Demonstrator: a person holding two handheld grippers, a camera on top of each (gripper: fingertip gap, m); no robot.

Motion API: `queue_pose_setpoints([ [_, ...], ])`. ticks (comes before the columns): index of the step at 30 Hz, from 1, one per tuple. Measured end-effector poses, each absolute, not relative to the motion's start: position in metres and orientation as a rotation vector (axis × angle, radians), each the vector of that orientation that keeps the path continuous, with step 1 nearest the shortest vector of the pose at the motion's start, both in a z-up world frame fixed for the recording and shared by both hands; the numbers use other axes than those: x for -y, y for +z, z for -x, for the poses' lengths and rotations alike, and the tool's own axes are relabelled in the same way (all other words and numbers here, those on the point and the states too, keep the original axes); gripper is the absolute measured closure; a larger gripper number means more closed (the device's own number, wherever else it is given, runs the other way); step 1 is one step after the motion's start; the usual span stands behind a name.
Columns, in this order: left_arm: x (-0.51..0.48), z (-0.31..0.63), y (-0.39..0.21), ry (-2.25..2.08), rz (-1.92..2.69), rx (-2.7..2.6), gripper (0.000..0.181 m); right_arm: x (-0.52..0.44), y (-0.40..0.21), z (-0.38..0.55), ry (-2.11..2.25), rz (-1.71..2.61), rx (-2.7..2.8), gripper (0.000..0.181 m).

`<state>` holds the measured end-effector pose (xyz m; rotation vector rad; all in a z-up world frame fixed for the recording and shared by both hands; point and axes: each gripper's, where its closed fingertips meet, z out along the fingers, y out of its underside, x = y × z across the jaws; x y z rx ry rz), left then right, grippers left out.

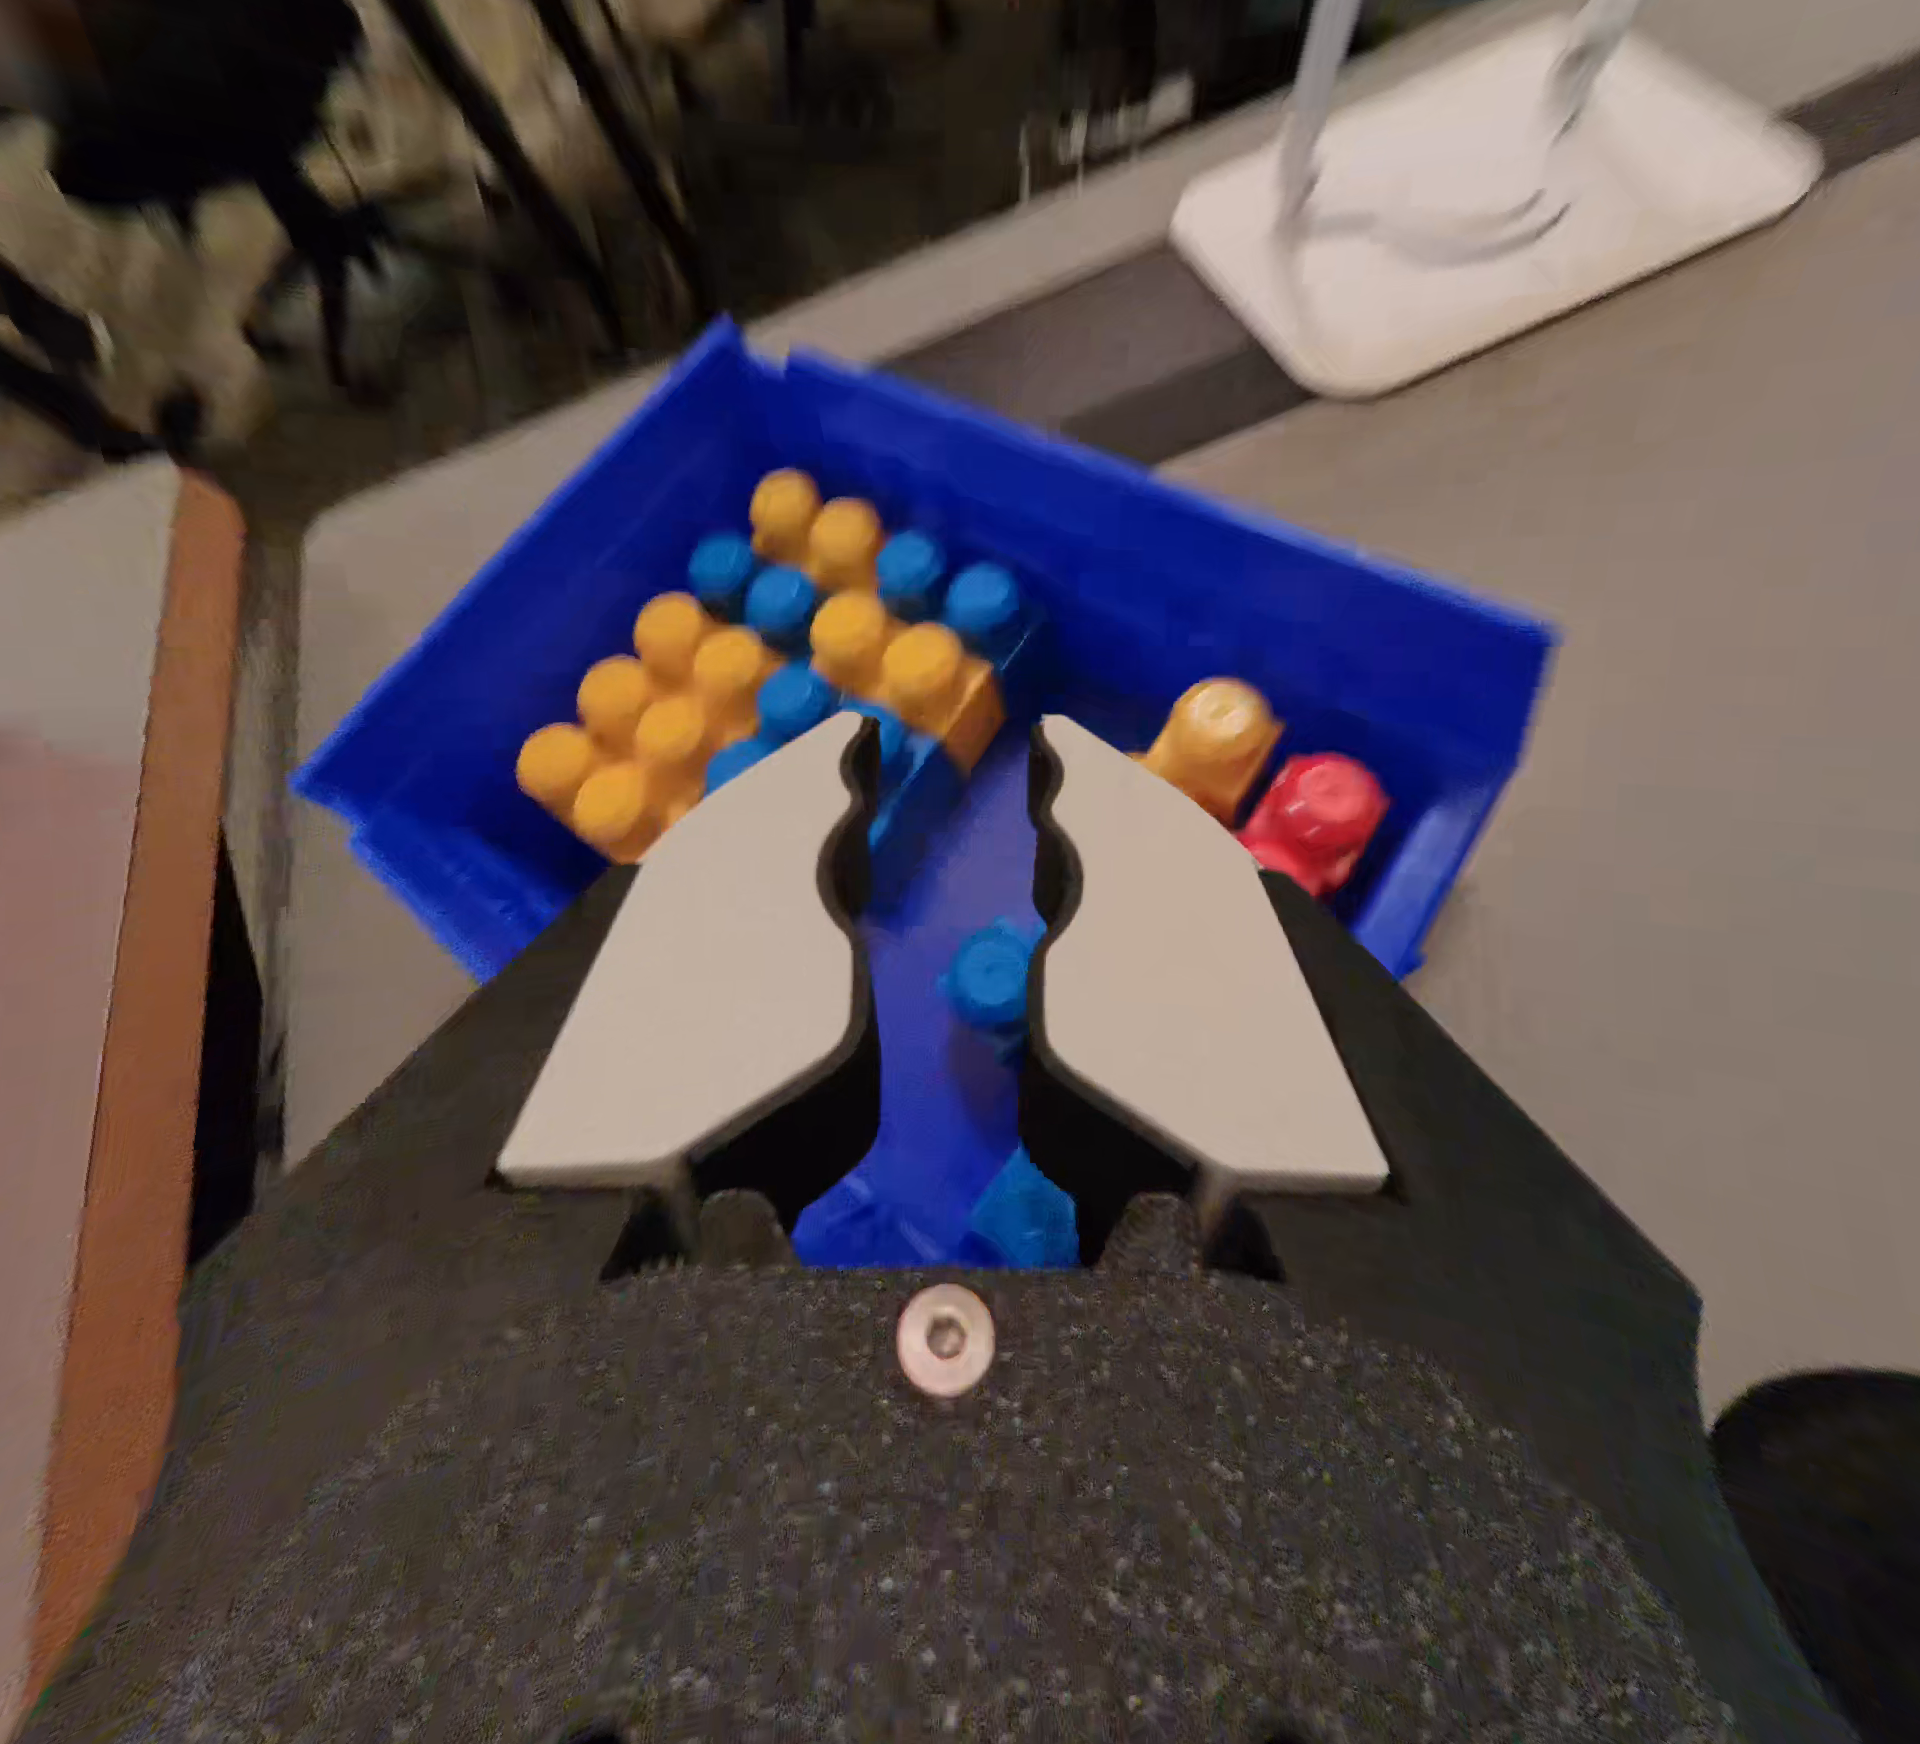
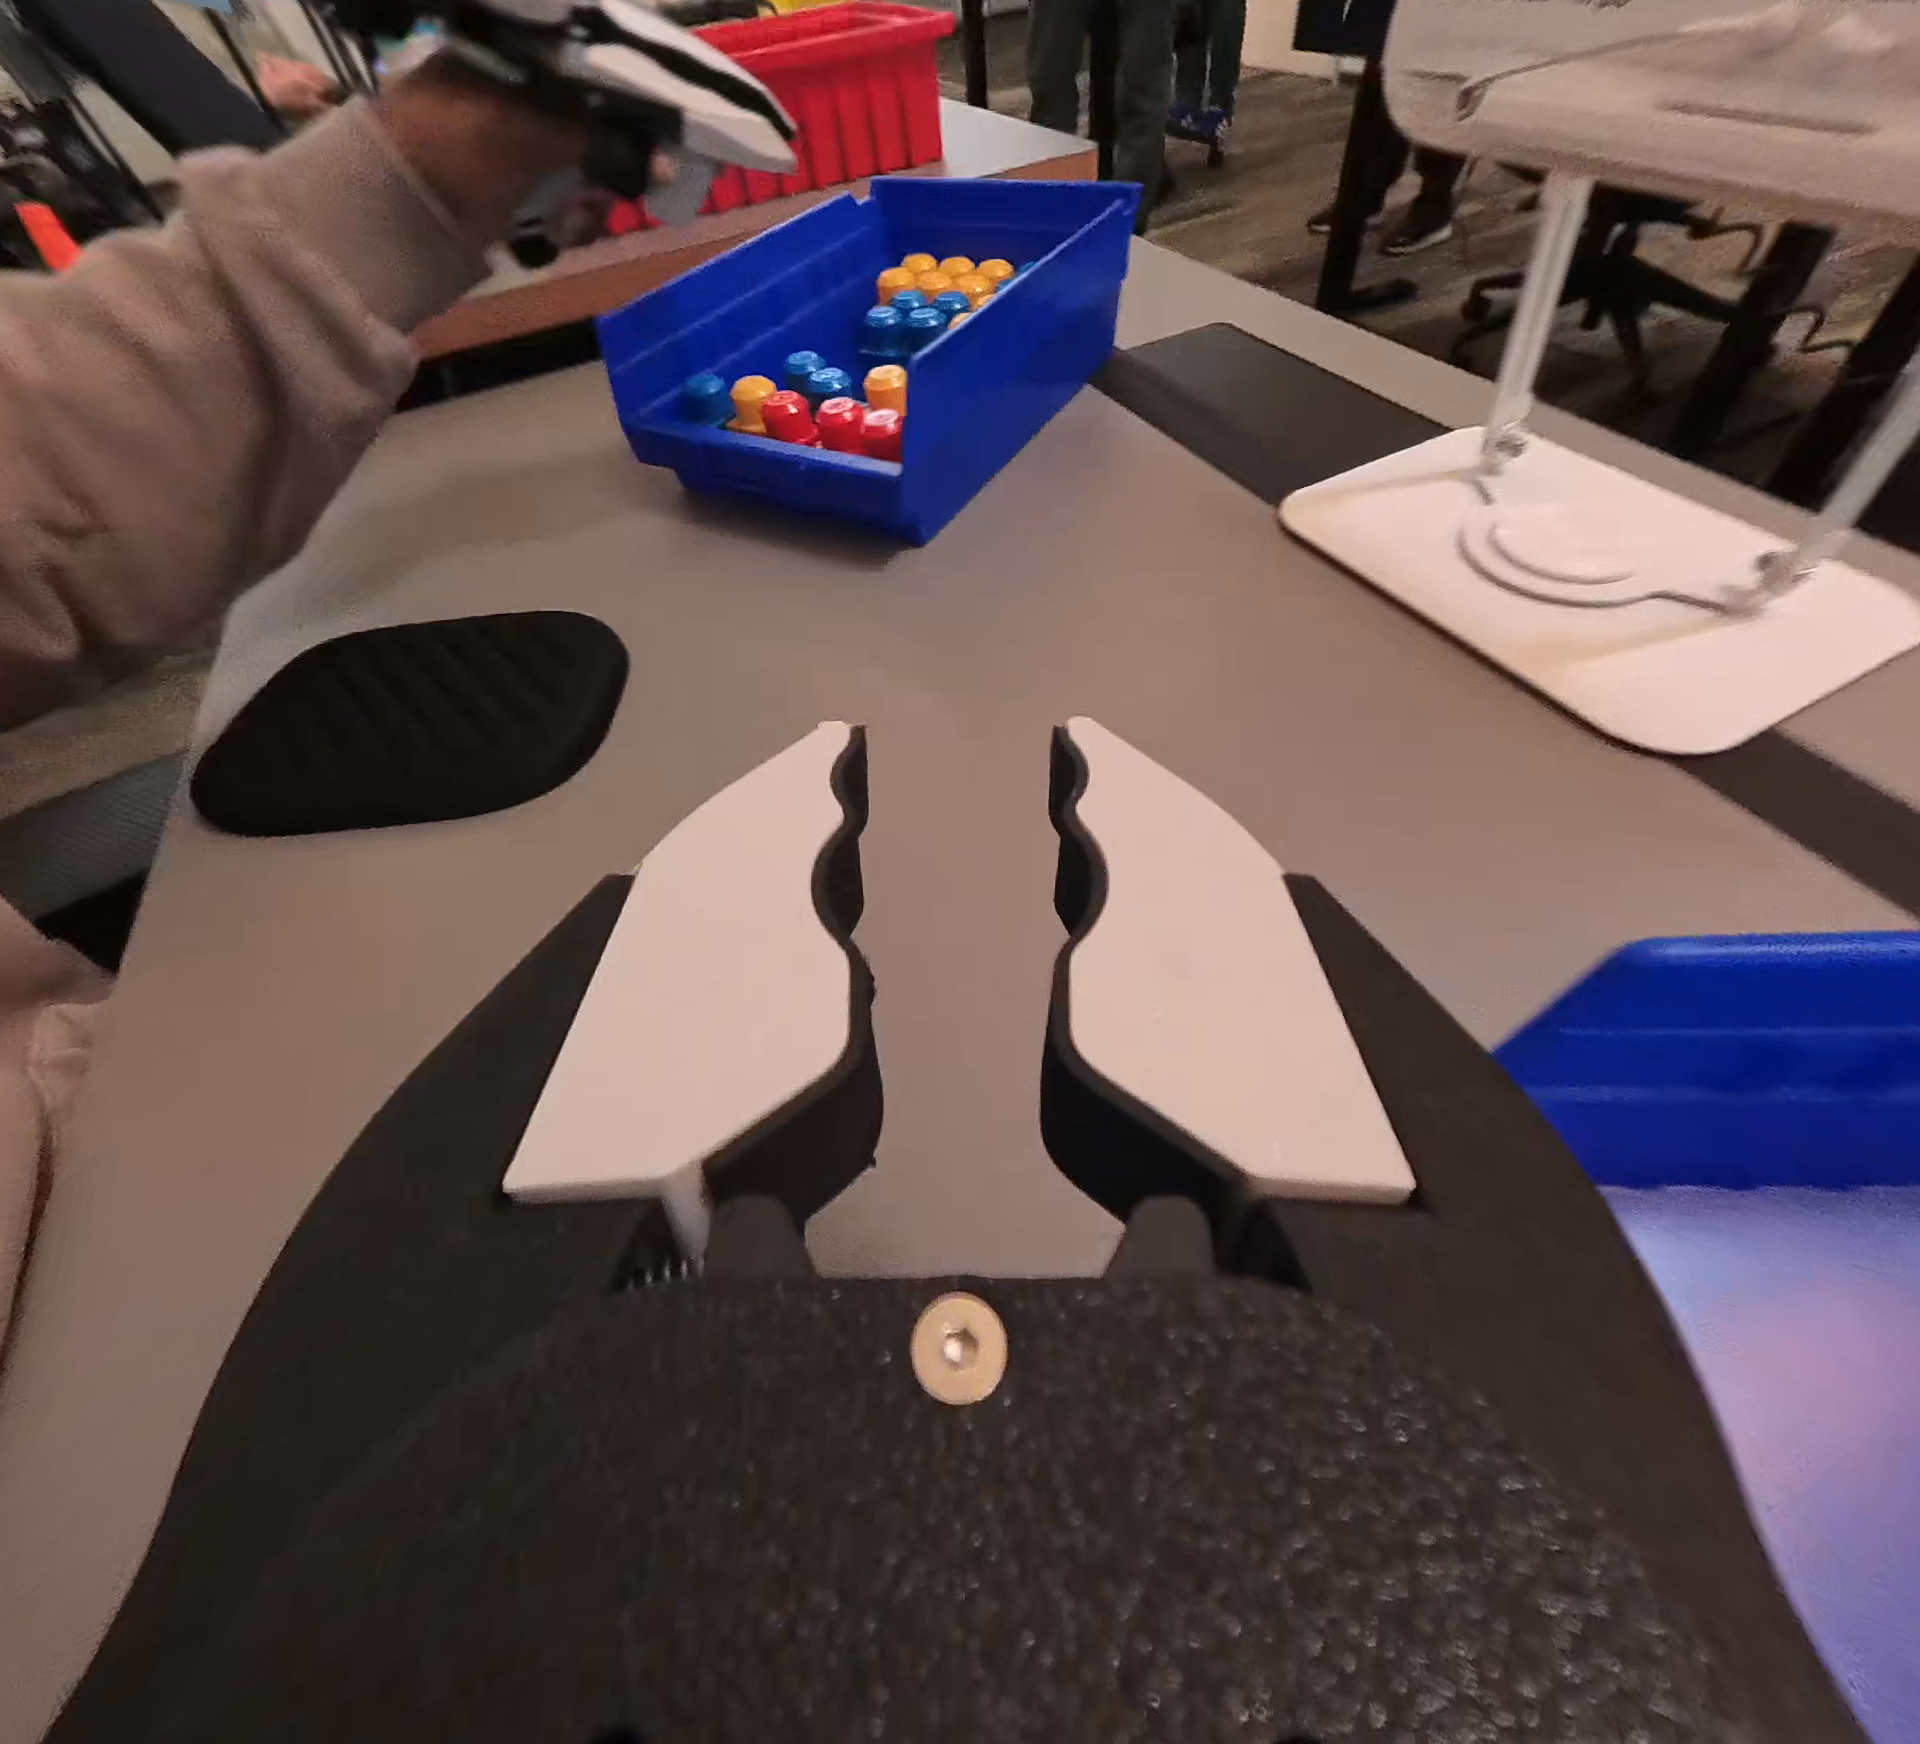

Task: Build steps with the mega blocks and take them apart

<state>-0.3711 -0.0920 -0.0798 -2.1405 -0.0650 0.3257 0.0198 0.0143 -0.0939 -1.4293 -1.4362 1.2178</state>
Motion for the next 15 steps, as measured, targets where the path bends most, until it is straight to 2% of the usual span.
queue_pose_setpoints([
  [4,0.091,0.413,-0.13,0.274,2.507,0.227,0.14,0.001,-0.112,-0.013,1.313,1.434,1.399,0.149],
  [15,0.085,0.44,-0.197,0.339,2.857,0.435,0.139,0.004,-0.122,-0.022,1.349,1.435,1.414,0.152],
])
